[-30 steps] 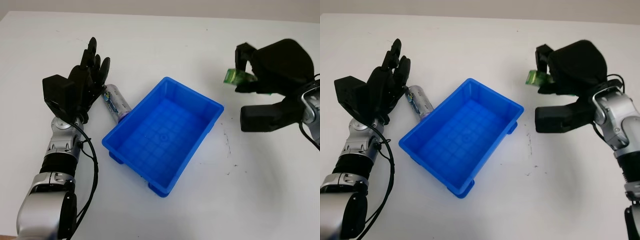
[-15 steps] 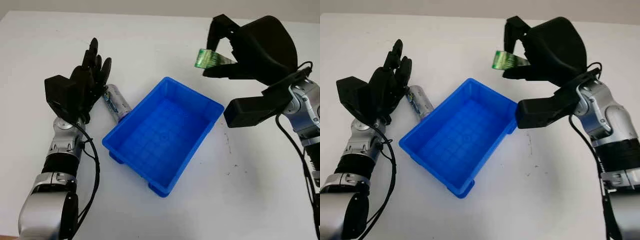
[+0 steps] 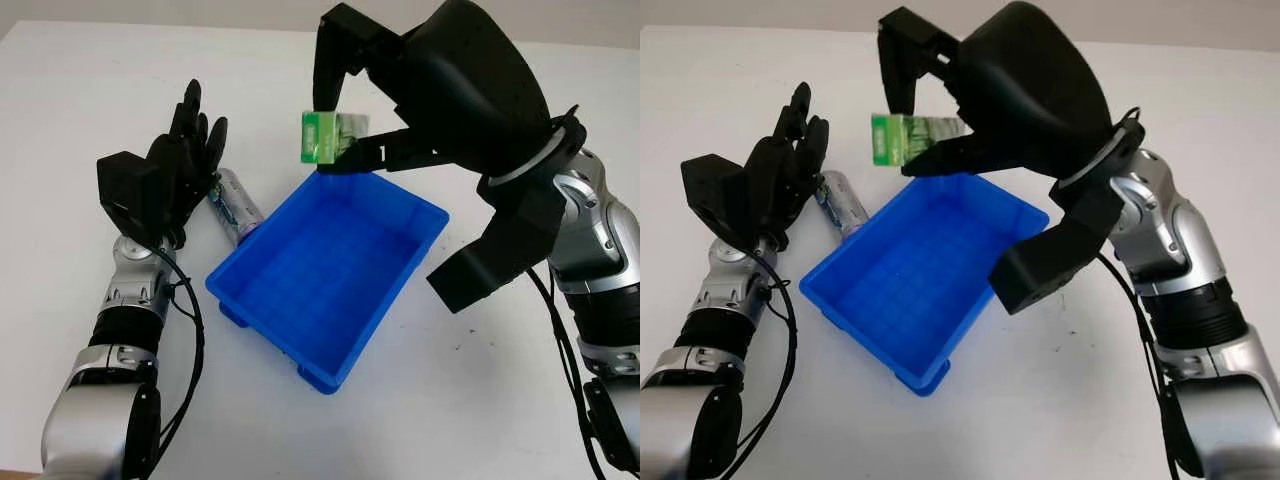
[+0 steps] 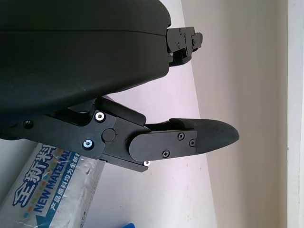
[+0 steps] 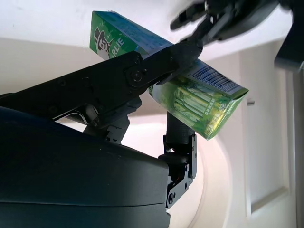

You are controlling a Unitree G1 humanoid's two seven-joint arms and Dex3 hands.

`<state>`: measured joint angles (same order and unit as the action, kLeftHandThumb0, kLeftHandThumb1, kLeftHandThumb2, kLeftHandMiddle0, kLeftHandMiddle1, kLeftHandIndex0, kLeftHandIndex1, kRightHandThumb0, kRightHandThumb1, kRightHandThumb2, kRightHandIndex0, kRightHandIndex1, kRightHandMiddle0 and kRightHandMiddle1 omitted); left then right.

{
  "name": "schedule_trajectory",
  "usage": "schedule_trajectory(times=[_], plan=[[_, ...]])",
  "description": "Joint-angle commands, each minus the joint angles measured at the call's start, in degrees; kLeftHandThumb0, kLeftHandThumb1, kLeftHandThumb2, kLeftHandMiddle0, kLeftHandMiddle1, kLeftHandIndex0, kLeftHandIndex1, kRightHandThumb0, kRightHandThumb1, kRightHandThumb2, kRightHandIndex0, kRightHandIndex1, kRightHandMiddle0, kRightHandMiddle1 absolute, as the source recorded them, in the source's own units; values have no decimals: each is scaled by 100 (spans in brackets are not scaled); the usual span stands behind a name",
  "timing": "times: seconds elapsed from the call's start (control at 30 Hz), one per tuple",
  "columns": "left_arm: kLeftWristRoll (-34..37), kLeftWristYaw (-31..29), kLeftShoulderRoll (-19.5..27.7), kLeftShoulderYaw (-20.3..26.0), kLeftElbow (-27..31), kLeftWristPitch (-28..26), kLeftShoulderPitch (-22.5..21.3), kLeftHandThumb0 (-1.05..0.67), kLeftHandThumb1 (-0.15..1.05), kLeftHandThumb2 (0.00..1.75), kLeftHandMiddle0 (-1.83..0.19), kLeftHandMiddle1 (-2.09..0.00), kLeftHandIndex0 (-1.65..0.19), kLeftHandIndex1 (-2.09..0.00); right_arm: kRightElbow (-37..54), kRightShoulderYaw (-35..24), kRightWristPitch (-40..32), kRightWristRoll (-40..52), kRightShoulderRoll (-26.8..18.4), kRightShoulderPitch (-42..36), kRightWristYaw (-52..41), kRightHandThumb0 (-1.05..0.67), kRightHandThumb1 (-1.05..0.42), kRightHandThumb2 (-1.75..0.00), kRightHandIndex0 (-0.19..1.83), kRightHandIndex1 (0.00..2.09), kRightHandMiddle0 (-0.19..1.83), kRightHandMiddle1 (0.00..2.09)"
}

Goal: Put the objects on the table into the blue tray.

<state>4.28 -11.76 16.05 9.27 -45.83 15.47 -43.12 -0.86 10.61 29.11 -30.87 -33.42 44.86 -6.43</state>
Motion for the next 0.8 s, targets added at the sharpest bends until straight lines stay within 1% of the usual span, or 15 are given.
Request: schedule_trajectory(times=[0.0,0.03,0.1,0.13,0.17,0.2,0.23,0.27,0.3,0.33,0.37,0.4,0.47,0.6,0.77], plan=[[13,28,-15,4,49,32,21,-80,105,48,14,-6,13,-6,130,80,-50,-41,-45,-95,-267,-49,-102,-8,123,209,87,209],[25,16,-19,7,46,37,24,-80,105,48,14,-5,13,-5,137,113,-66,-96,-106,-97,-437,-49,-99,-6,122,209,79,205],[30,20,-23,9,42,35,26,-80,105,47,14,-5,13,-5,106,165,-78,-85,-235,-101,-831,-50,-94,-4,115,209,73,206],[28,28,-27,9,46,37,29,-80,105,47,14,-5,13,-5,103,188,-95,-97,-306,-103,-1027,-52,-93,-5,105,209,67,208],[24,34,-27,8,51,37,33,-79,105,47,14,-5,13,-5,103,203,-130,-52,-347,-108,-1227,-57,-95,-6,87,209,58,205],[26,37,-30,9,58,37,36,-79,105,47,14,-5,13,-5,109,216,-159,-3,-386,-110,-1422,-61,-97,-6,72,207,52,196],[29,43,-36,9,66,27,37,-79,105,47,14,-5,13,-5,151,226,-251,92,-429,-112,-1687,-65,-99,-6,56,194,45,182],[29,50,-41,7,74,26,39,-79,105,47,14,-5,13,-5,181,241,-328,227,-473,-98,-1970,-71,-102,-7,36,168,34,157],[30,53,-46,5,79,26,40,-79,105,47,15,-5,13,-5,214,267,-379,328,-538,-61,-2259,-74,-104,-9,28,149,30,138],[25,53,-48,-1,81,39,41,-79,105,47,15,-5,13,-5,252,284,-436,416,-586,-29,-2520,-80,-104,-16,24,127,26,118],[15,57,-49,-10,80,46,40,-79,105,48,15,-5,14,-5,299,303,-508,471,-633,5,-2769,-86,-104,-27,24,94,26,88],[18,49,-51,-12,73,44,34,-79,105,48,15,-5,14,-5,341,307,-595,538,-654,22,-2976,-90,-105,-34,27,73,28,67],[18,41,-58,-17,58,52,22,-79,105,49,15,-5,14,-5,366,281,-714,690,-650,46,-3245,-96,-105,-46,28,43,29,39],[21,56,-82,-11,52,46,15,-78,105,49,15,-5,14,-5,311,160,-929,1060,-537,81,-3431,-101,-105,-56,22,24,22,22],[27,46,-88,-4,37,60,5,-79,105,48,15,-5,14,-5,130,-261,-1319,1762,-179,20,-3085,-100,-105,-69,22,18,20,18]])
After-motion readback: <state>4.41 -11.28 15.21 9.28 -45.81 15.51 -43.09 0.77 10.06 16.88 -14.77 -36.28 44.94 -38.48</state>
